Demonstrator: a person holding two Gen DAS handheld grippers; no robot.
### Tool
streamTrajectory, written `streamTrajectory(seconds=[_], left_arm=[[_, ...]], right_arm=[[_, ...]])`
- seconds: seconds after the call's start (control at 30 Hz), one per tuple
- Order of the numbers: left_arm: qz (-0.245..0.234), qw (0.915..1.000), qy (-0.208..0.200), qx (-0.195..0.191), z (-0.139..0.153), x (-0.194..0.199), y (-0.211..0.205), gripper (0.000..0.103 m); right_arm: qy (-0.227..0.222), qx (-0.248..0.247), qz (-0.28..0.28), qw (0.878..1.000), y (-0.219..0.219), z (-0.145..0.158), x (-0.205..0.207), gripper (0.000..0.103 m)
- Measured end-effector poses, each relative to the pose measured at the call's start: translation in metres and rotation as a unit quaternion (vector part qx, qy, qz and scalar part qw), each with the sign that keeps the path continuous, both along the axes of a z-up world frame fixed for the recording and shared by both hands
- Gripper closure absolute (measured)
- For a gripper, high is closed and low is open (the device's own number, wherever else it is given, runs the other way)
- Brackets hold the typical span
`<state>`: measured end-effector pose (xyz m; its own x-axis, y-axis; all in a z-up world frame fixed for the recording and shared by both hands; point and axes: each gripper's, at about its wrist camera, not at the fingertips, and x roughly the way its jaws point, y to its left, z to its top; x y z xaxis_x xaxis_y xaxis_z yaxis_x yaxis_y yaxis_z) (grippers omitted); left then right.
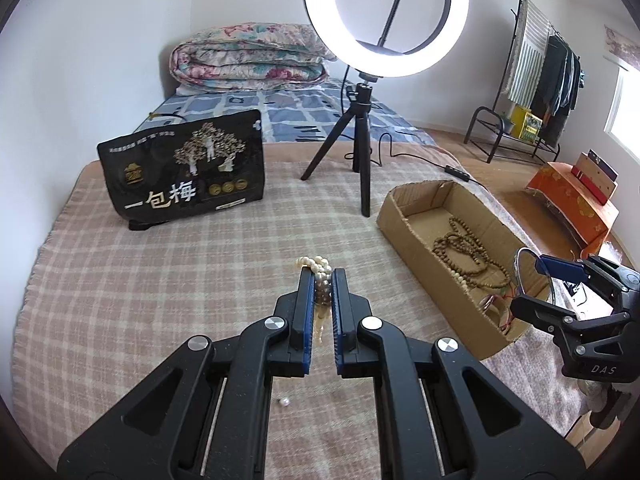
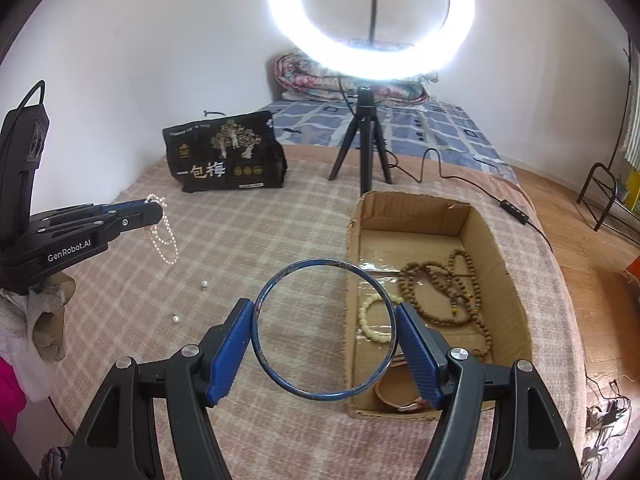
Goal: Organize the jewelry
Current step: 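Carry the pearl necklace in the left tool and bangle in the right tool over the box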
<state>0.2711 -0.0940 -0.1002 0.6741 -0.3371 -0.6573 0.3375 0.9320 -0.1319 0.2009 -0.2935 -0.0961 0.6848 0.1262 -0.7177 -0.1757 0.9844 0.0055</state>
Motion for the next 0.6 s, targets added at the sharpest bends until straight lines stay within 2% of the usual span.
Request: streamTrajectory(seconds=[0.6], left_arm=[[-0.042, 0.9990, -0.002, -0.015, 0.003, 0.040, -0.080, 0.097]], right_arm=[[0.004, -0.017, -0.043, 0.999, -0.060, -0.005, 0.026, 0.030]])
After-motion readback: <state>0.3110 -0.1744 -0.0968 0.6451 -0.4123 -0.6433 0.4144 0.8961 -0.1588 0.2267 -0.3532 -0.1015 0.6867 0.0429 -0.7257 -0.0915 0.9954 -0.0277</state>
